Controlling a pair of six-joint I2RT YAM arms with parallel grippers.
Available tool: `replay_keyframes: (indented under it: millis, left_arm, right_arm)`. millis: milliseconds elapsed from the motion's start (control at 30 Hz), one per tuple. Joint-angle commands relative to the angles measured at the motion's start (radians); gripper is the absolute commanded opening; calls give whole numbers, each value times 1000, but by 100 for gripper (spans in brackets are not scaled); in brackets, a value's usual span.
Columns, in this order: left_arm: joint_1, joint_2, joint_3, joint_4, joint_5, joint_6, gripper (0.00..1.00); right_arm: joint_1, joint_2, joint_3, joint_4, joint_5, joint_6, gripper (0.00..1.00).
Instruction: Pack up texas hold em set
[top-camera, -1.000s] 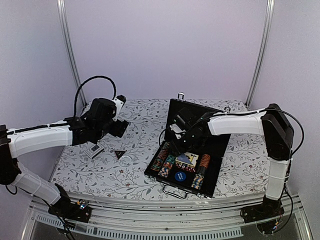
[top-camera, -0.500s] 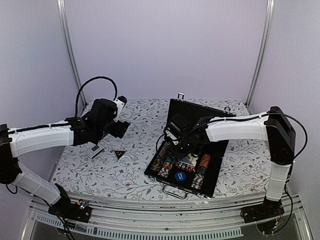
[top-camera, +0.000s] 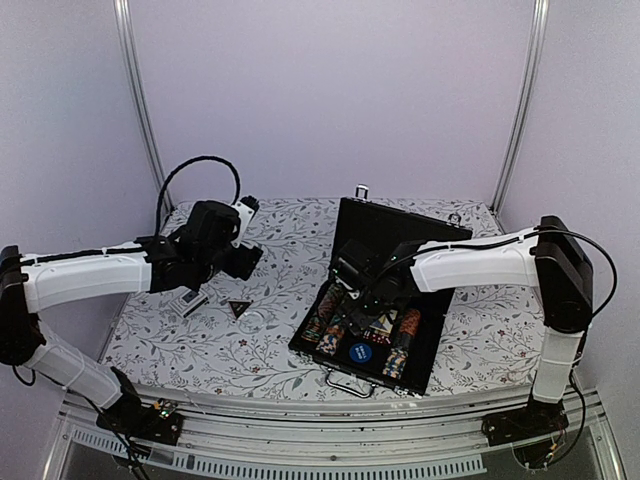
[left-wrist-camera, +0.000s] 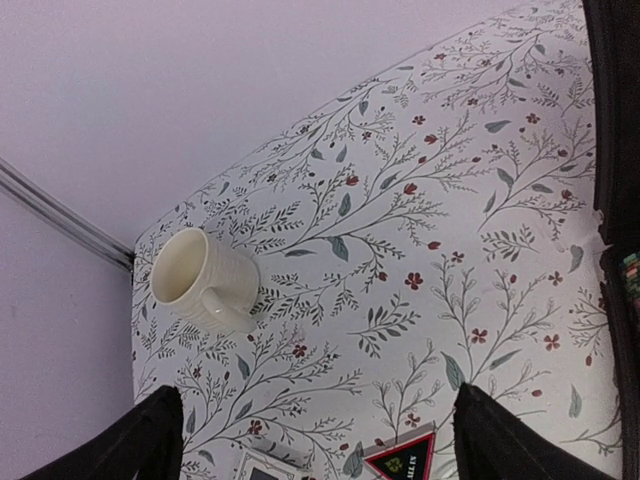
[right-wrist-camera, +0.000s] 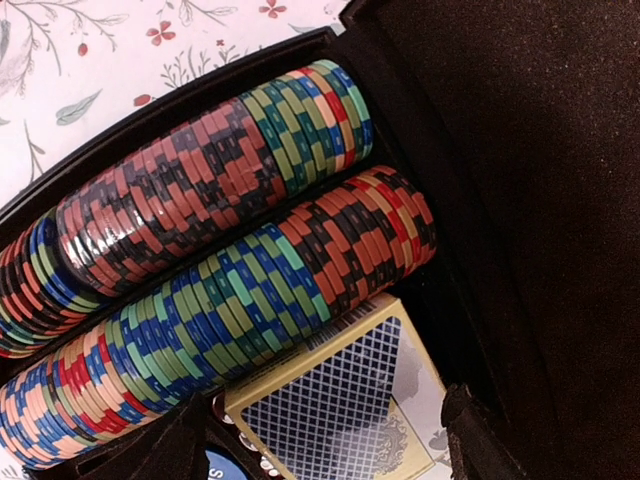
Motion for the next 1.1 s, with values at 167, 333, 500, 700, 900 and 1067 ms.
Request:
replay_keyframes:
  millis: [167, 333, 500, 700, 900, 1067]
  left_arm:
    - [-20, 7, 22, 0, -8, 8, 94]
    - [-23, 9, 24, 1, -10, 9, 94]
    - [-25, 10, 24, 1, -11, 11, 94]
    - [-30, 11, 24, 0, -16, 12, 94]
    - [-34, 12, 23, 1, -20, 15, 94]
    - [-39, 15, 24, 0, -23, 15, 94]
  right_arm:
    - [9, 28, -1, -39, 86, 48, 82]
    - [8, 30, -4, -59, 115, 51, 83]
    - [8, 30, -8, -77, 140, 50, 83]
    - [8, 26, -17, -92, 166, 53, 84]
    - [8, 12, -25, -106, 149, 57, 84]
    - [8, -12, -54, -119, 145, 63, 84]
